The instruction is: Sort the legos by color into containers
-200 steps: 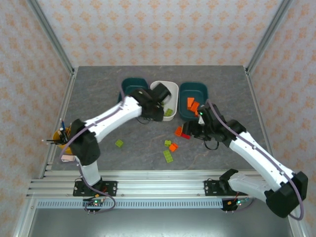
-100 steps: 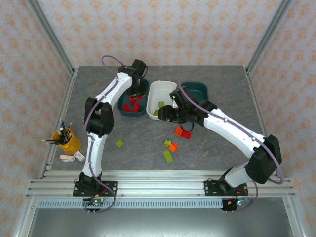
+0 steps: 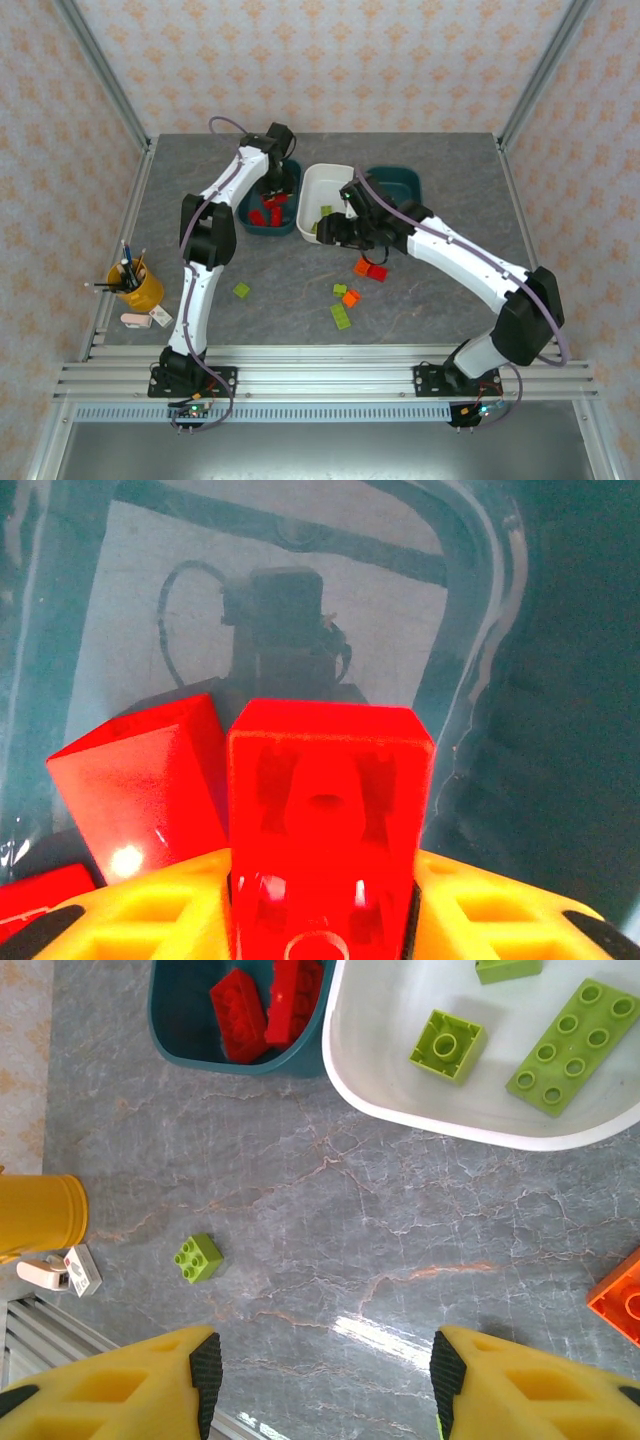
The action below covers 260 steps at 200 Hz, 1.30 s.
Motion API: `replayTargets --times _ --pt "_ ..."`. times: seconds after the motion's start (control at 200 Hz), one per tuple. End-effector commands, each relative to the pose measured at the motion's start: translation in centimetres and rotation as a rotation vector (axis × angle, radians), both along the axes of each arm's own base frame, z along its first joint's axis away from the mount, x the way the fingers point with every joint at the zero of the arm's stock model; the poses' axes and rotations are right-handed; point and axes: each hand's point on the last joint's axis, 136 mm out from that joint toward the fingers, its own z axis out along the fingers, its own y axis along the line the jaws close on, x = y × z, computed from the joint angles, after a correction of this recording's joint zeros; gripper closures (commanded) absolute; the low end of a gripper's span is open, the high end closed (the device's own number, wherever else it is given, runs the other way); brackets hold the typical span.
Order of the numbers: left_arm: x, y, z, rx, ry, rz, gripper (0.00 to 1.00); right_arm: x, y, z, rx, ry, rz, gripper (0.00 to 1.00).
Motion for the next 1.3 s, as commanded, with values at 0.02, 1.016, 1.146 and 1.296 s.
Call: replayTargets --times 0.02,1.016,1.146,1.296 --pt "-0.1 -0.4 1.9 -0.010 -0.023 -0.010 0.50 0.3 0.3 0.3 -0.005 -0.012 0.012 0.41" --pt "-33.8 13.6 15.3 0.057 -0.258 0.553 0.19 -10.0 16.9 -8.4 -0.305 -0.137 0.586 0.26" --pt "-37.2 14.8 15.7 0.026 -0.299 0.584 0.20 -9.6 19.3 -10.3 -0.354 -0.155 0.596 0.22" --pt "-38.6 15.1 16.4 0.000 -0.324 0.575 0.20 -7.7 20.4 -12.6 -0.456 -0.187 0.562 0.22"
